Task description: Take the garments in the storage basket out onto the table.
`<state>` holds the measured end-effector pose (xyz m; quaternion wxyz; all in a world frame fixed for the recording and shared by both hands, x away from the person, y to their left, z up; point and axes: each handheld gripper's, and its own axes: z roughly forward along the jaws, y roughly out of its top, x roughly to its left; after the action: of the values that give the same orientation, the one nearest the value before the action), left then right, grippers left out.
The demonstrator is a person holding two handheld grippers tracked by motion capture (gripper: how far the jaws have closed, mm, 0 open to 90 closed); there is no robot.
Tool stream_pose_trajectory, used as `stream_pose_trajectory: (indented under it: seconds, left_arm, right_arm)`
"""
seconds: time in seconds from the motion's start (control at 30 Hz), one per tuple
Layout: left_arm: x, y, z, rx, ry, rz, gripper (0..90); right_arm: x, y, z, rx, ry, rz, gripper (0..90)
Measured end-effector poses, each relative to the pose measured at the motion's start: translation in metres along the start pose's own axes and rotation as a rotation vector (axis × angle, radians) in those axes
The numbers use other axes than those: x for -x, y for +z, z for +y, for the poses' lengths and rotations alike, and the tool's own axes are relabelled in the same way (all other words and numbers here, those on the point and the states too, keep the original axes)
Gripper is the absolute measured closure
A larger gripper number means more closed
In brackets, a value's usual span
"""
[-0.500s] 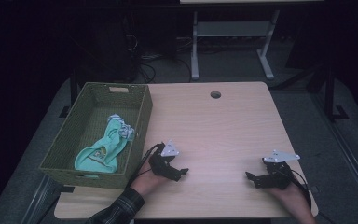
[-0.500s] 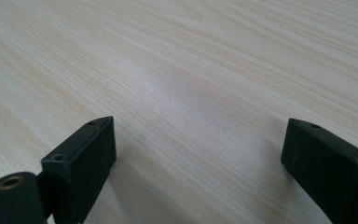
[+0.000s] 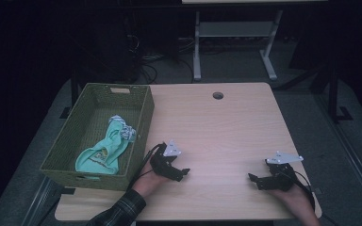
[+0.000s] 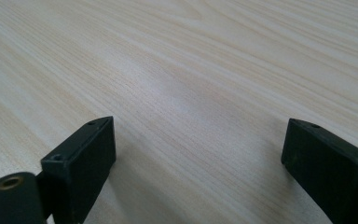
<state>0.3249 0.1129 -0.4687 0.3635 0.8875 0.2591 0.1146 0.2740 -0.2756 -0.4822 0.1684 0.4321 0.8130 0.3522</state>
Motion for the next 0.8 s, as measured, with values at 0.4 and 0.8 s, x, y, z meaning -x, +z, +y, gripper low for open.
stream_pose_trajectory:
  seconds: [0.4, 0.8]
  left_arm:
    - [-0.002, -0.009, 0.007, 0.0, -0.016, -0.011, 13.3]
    - [-0.004, -0.018, 0.013, 0.032, -0.028, -0.012, 13.4]
  right_arm:
    - [0.0, 0.0, 0.0, 0.0, 0.0, 0.0, 9.6]
    - [0.0, 0.0, 0.0, 0.0, -0.001, 0.0, 9.5]
